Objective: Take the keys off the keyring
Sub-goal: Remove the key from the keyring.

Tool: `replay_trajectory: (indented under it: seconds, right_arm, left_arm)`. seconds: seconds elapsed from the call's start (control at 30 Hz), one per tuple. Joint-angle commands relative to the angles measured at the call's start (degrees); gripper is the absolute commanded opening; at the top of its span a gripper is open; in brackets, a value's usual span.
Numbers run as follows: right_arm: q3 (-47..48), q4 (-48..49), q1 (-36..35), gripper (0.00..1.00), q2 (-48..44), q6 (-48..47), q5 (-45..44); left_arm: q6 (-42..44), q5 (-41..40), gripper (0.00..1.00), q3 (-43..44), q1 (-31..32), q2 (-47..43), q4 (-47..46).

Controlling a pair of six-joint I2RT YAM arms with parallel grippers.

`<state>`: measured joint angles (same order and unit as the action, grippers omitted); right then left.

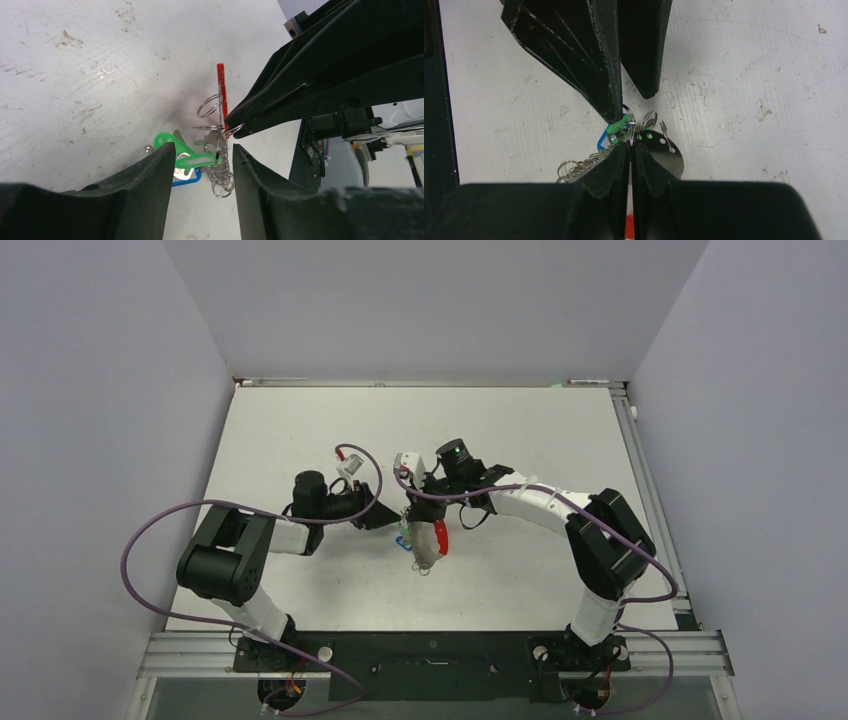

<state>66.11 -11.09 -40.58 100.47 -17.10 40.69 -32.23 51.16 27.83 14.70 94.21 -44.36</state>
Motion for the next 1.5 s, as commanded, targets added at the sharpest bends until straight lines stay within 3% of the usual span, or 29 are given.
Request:
replay_trajectory:
  seconds: [0.0, 0.1, 0.23, 0.37, 0.67, 0.97, 1.1, 1.47]
  right_arm:
    - [1.04, 2.40, 0.09, 0.05, -1.96, 0.42, 0.73]
    - [1.42, 2.13, 0.32, 0.05, -1.65, 0.32, 1.87]
    - [1.81, 2.30, 1.14, 0.05, -1.25, 0.98, 3.41]
    - [1.67, 2.63, 1.49, 0.05, -1.23, 0.84, 3.93]
    - [-0.25, 6.52, 3.87, 0.05, -1.44, 1.85, 5.32]
    - [-0.68, 7.99, 2.95, 0.05, -0.13, 3.72, -2.24]
    - [-0.41, 7.05, 2.46, 0.05, 0.29, 3.63, -5.50]
    - [0.32, 4.44, -0.45, 0.05, 1.93, 1.50, -5.18]
  left_arm:
    - [-5.16, 3.26, 0.44, -1.02, 0.45, 1.48, -10.96]
    - [-7.01, 3.81, 0.38, -0.69, 0.43, 3.73, -13.50]
    - [-9.44, 5.40, 0.23, -0.84, 0.50, 5.45, -16.49]
    - [-11.89, 6.03, 0.00, -1.29, 0.10, 5.99, -18.59]
    - [-15.74, 5.90, 0.00, 1.57, -2.52, 11.02, -10.25]
    - [-20.48, 5.94, 0.00, -2.98, -2.26, 8.69, -24.65]
    - [-20.18, 5.90, 0.00, -4.07, -1.72, 6.80, -26.95]
    - [-14.07, 4.52, 0.00, -3.11, 0.06, 1.34, -22.67]
